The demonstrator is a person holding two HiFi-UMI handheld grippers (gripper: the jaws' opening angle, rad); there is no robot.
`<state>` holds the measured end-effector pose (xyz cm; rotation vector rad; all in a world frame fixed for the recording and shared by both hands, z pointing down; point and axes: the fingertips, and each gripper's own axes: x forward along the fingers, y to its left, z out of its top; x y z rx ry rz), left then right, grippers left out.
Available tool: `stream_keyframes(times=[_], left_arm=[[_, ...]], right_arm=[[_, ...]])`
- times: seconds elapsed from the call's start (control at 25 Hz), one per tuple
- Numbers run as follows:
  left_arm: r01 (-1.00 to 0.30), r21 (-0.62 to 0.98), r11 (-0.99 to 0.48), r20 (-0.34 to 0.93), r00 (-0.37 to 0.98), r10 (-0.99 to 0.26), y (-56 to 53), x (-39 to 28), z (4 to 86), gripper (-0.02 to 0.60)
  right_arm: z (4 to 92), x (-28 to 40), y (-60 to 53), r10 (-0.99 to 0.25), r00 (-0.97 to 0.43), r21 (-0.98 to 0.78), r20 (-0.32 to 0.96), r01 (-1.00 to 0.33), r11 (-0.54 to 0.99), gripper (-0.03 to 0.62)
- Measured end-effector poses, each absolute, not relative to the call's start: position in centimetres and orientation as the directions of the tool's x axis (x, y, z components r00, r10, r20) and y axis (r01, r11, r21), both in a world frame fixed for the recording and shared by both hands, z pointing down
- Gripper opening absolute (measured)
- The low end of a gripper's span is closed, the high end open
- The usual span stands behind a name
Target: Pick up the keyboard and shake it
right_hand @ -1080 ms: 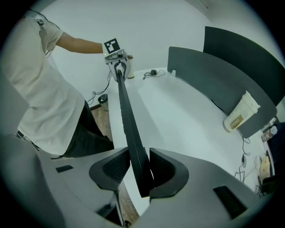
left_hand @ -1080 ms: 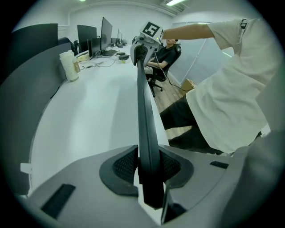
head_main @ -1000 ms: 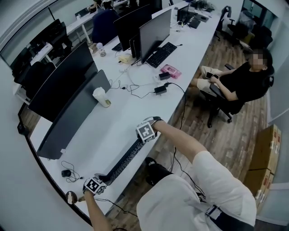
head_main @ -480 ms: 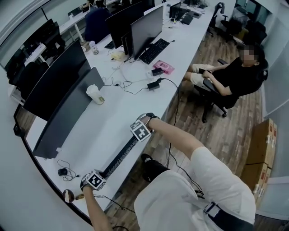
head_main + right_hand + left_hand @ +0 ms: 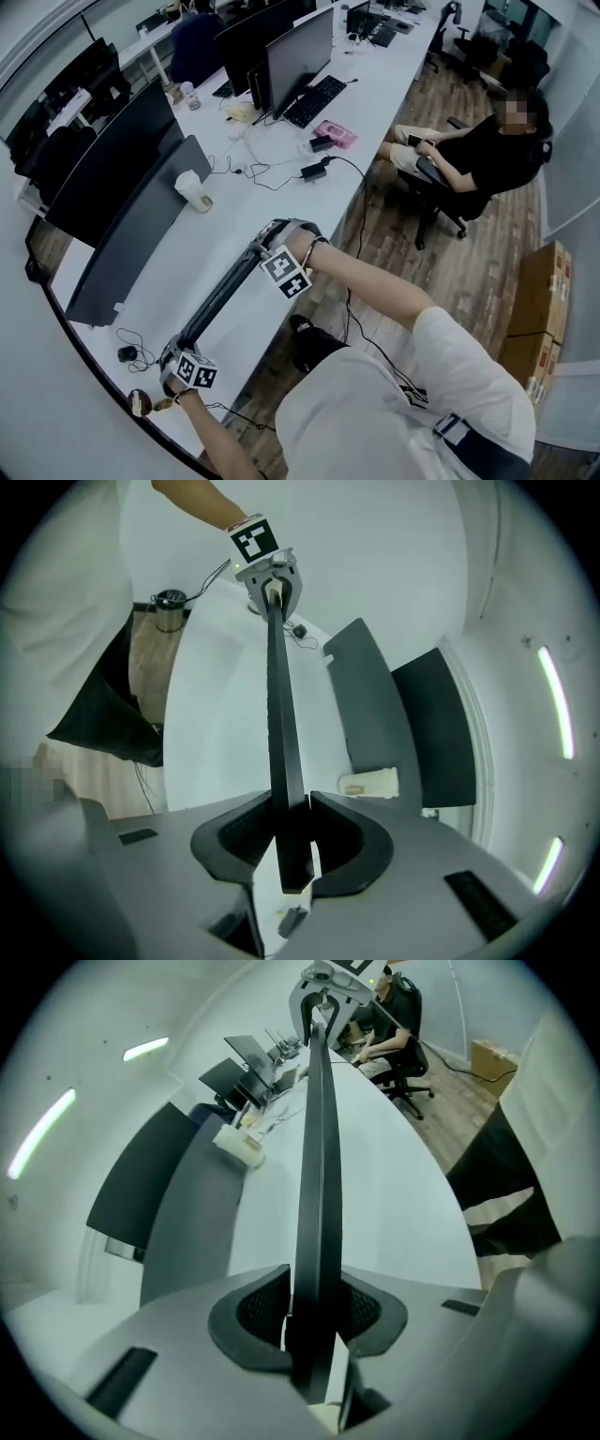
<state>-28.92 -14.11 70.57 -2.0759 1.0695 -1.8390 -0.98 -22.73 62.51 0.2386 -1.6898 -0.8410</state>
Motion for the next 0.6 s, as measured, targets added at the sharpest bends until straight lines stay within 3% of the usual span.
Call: stream_keyframes(times=[0.28, 0.6], left_arm=[[-0.582, -0.66, -0.475, 0.615, -0.056, -0.786, -13.9, -28.7, 67.5, 0.106], [-0.708, -0.675, -0.207, 0.407, -0.123, -0.905, -15.4, -29.1, 62.9, 0.107]], right_arm=[[51.8, -3.4, -23.5, -0.803, -0.258, 0.783, 0.537, 0.506, 0.361, 0.117], [40.7, -7.3, -22.2, -0.889, -0.321, 0.804, 0.327, 0.588, 0.083, 0.121]])
